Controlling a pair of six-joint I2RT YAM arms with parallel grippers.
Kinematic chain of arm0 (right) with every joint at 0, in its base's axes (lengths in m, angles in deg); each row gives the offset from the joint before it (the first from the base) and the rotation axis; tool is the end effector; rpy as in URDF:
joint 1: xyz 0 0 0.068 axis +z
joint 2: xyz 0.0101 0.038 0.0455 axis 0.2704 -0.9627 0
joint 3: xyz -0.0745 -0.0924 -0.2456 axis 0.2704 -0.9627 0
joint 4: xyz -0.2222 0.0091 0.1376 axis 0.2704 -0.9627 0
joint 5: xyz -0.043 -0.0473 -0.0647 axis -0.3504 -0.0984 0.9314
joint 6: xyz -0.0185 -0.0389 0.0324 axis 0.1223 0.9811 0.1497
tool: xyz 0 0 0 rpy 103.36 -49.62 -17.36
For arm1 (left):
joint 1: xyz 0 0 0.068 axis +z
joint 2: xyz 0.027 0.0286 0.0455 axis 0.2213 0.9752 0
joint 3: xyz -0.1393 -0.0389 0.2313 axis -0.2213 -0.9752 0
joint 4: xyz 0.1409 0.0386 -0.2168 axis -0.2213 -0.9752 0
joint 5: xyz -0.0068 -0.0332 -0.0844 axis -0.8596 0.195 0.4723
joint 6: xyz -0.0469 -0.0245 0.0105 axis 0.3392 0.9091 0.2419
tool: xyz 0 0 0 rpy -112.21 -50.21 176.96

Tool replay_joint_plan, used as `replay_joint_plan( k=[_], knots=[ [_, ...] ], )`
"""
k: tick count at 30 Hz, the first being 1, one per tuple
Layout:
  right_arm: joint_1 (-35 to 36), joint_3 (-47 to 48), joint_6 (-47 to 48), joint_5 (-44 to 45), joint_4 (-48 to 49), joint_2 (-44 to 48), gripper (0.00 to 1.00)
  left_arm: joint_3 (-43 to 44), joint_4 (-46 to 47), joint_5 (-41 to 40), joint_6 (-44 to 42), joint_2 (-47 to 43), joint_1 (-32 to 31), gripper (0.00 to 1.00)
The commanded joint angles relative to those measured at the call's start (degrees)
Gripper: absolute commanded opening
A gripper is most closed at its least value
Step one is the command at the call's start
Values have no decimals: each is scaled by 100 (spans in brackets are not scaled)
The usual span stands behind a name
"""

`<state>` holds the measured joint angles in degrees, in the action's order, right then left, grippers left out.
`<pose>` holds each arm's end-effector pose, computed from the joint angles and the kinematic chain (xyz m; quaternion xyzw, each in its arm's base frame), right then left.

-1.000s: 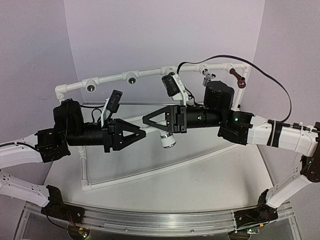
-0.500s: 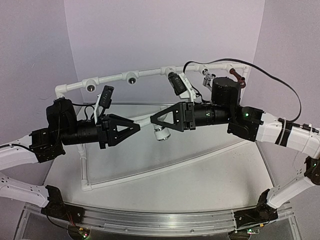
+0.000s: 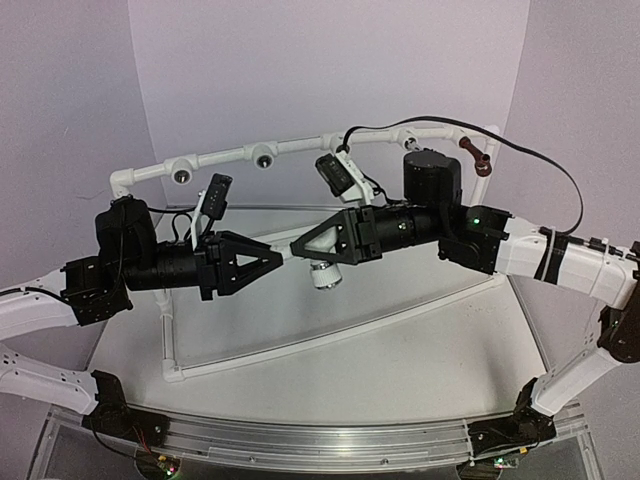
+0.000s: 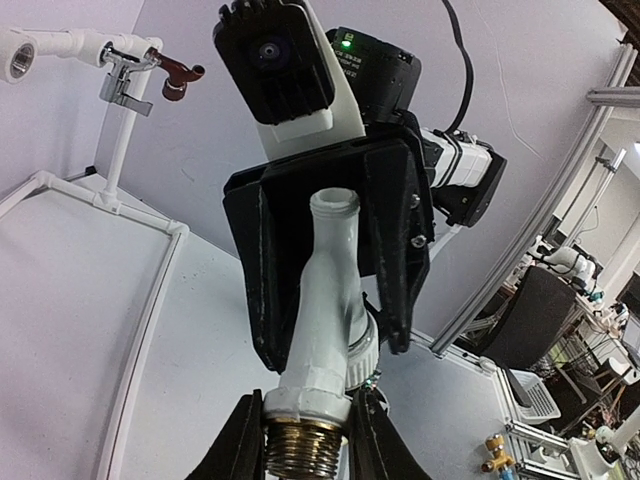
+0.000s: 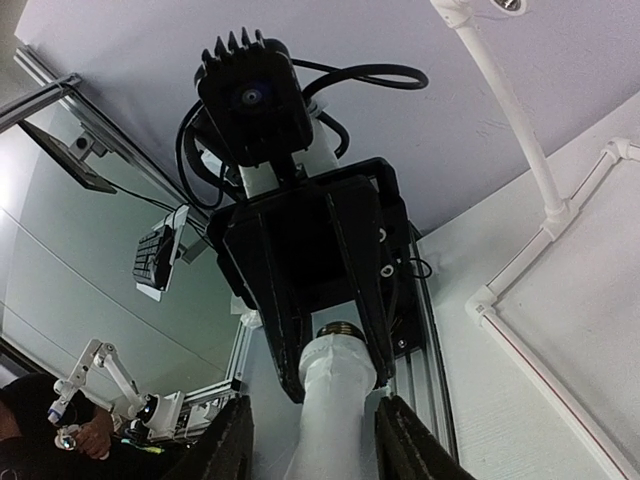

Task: Install the water faucets
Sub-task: Pass from the left arm to the right

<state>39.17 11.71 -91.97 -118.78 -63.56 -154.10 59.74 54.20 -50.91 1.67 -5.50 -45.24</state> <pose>0.1761 0.2996 0.3891 -0.4233 0.5873 0.6569 0.2106 0.1093 -0.2015 0.3601 0.3328 0.6158 -0.5689 0.4318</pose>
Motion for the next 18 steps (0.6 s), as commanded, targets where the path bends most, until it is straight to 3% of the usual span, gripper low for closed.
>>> replay_joint_plan(
  k=[1,3,6,7,9,10,12,13,14,18],
  knots=[
    [26,341,12,-449,16,-76,28,162,190,-98,-73,-22,53,0],
    [26,358,33,-525,-63,-109,24,160,175,-112,-82,-29,58,0],
    [21,379,227,-439,-319,-94,0,180,130,-135,-72,-41,83,0],
    [16,387,435,-196,-592,-37,0,192,80,-165,-73,-48,83,2],
    [1,437,976,901,-1429,168,0,231,-79,-323,-86,-77,98,26],
    [-4,481,1329,1634,-1935,274,0,241,-184,-466,-90,-116,98,42],
    [-5,505,2052,3248,-2674,545,0,232,-430,-798,-113,-195,98,82],
    [-8,385,2425,3847,-2807,732,0,244,-604,-903,-146,-206,98,93],
    [-8,244,2919,4336,-2847,907,0,281,-767,-980,-188,-201,98,97],
    [0,204,4729,5726,-2902,1108,0,417,-1431,-1281,-345,54,97,95]
  ],
)
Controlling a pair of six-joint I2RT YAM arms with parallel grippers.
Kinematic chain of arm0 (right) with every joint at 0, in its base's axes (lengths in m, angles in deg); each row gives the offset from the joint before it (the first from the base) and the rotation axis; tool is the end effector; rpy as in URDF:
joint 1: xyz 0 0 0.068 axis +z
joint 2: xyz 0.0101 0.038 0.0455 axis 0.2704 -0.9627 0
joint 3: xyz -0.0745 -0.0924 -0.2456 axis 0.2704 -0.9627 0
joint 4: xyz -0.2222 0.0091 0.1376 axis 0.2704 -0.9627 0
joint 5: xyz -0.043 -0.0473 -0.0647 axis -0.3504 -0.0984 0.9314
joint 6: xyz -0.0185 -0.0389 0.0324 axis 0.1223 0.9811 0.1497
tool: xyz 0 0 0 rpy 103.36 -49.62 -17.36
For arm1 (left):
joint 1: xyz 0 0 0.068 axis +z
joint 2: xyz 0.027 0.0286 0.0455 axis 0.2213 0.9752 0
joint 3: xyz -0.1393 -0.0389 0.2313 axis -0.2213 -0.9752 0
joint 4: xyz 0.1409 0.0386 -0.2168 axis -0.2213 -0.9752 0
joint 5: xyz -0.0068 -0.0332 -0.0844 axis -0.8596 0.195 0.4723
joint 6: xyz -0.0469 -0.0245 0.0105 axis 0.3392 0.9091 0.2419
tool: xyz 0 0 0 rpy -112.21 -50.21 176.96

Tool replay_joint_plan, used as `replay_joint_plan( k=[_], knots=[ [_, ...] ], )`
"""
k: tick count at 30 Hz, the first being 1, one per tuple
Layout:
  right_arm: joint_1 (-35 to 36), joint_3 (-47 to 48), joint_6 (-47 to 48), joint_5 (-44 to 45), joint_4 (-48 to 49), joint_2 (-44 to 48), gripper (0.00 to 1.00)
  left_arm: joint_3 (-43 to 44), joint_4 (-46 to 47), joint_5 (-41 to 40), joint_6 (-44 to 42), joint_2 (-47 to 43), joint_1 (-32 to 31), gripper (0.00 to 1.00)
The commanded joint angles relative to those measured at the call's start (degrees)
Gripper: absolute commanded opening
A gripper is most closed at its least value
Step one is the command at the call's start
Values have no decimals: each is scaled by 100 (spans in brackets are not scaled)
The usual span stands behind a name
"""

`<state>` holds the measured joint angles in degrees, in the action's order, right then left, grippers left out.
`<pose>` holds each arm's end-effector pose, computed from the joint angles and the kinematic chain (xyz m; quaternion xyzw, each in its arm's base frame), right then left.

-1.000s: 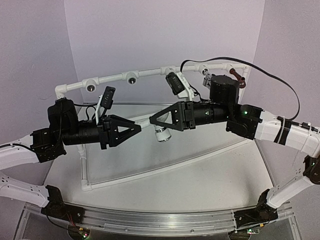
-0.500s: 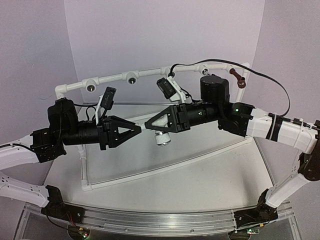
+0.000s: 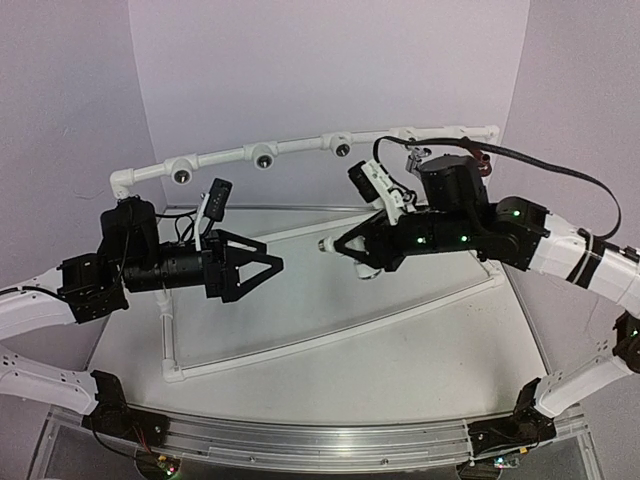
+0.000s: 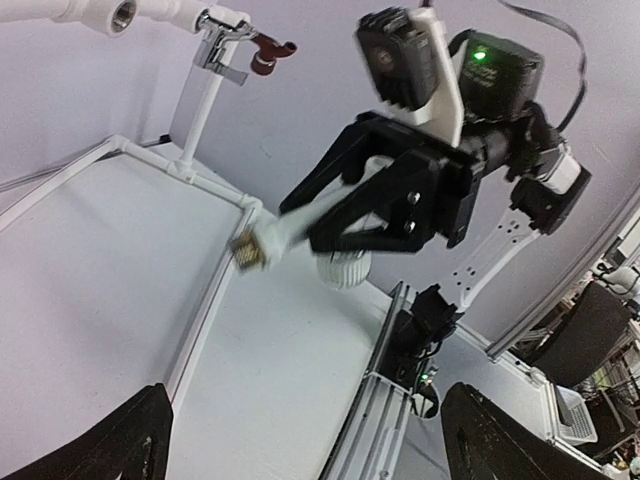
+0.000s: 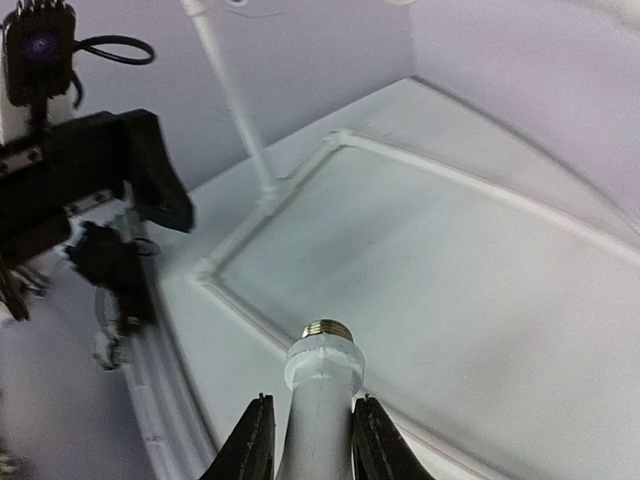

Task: Install the water faucets
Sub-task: Pass from the left arm to the right, then hold the pipe with the faucet installed at the center of the board.

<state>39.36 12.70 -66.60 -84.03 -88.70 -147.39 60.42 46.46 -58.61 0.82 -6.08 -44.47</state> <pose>0.1717 0.2650 0.3856 -0.4121 0.7130 0.3988 0.4034 0.1149 -0.1962 0.3519 0.2960 0.6755 -0.5106 0.4420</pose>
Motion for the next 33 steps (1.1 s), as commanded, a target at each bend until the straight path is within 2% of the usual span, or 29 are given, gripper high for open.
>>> replay_joint_plan(
  k=[1,4,8,11,14,17,20,24,30,33],
  knots=[
    [-15,200,2553,2517,-429,405,0,342,-738,-578,-269,182,18,93],
    [-9,451,3858,3235,-404,329,0,303,-882,-630,-307,606,21,87],
    [25,351,5666,4060,312,225,0,354,-975,-564,-483,1615,17,88],
    [36,243,6879,4259,916,136,0,581,-1051,-597,-810,2467,17,89],
    [31,230,7571,4372,1422,-84,0,887,-1070,-807,-1306,3254,-2,87],
    [29,346,7876,4432,1470,-345,0,1247,-1122,-983,-1784,4035,-117,82],
    [24,429,7749,4215,1477,-439,0,1561,-1170,-1215,-2033,4677,-215,75],
    [52,499,7603,4211,1083,-504,0,1898,-1293,-1481,-2286,5392,-344,72],
    [76,429,7290,4201,1027,-224,0,2062,-1316,-1904,-2588,6007,-479,68],
    [76,355,7455,4341,1027,-229,0,2155,-1316,-2135,-2718,6151,-507,59]
  ],
)
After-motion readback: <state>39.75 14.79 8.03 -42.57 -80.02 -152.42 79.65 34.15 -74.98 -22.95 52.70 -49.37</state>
